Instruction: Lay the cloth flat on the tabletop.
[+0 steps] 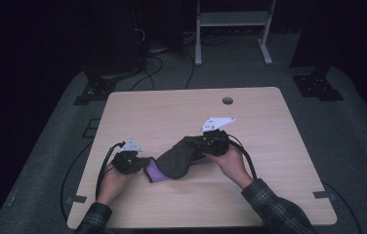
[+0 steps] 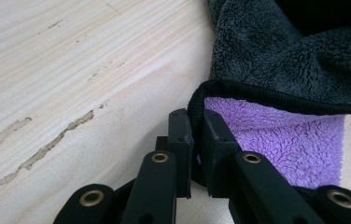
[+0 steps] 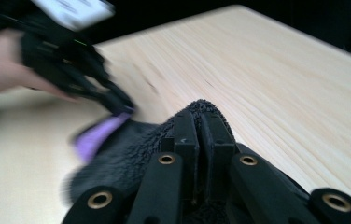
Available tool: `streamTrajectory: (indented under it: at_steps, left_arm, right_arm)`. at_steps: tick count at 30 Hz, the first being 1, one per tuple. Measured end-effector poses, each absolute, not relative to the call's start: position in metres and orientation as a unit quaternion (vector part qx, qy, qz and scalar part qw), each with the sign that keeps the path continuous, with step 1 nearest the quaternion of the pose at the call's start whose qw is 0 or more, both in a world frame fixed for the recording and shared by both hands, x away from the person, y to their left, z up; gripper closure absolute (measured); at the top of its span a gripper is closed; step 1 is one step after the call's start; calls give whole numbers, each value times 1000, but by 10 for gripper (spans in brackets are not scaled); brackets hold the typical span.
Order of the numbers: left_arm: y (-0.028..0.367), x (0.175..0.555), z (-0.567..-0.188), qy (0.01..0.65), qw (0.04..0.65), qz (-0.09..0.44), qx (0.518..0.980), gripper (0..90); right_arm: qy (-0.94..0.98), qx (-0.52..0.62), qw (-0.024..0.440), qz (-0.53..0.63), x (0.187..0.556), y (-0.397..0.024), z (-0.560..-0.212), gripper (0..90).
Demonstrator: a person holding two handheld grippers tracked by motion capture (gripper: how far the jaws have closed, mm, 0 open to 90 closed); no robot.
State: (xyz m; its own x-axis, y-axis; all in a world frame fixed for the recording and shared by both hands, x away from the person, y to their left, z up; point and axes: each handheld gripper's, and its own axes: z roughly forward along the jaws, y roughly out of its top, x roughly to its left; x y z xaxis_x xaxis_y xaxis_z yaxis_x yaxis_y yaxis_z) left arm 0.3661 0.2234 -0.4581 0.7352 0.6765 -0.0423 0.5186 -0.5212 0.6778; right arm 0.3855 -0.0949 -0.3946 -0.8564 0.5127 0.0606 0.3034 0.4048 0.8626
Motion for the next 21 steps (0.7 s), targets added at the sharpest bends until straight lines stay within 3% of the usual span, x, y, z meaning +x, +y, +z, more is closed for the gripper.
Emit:
streamTrajectory:
  at_steps: [11, 13, 14, 18, 21]
  left_arm:
    - [223, 367, -461, 344, 340, 111, 868, 825]
    - [223, 367, -461, 345, 340, 110, 868, 825]
    - [223, 368, -461, 345, 341, 110, 868, 825]
    - [223, 368, -462, 345, 339, 110, 868, 825]
    - [223, 368, -462, 347, 337, 108, 869, 825]
  right_arm:
    - [850, 308, 124, 409, 441, -81, -449, 848]
    - [843, 320, 110, 417, 445, -84, -452, 771]
    - [835, 326, 113, 428, 445, -89, -448, 629]
    - [823, 337, 93, 447, 444, -100, -437, 551]
    - [822, 321, 112, 457, 432, -117, -422, 543]
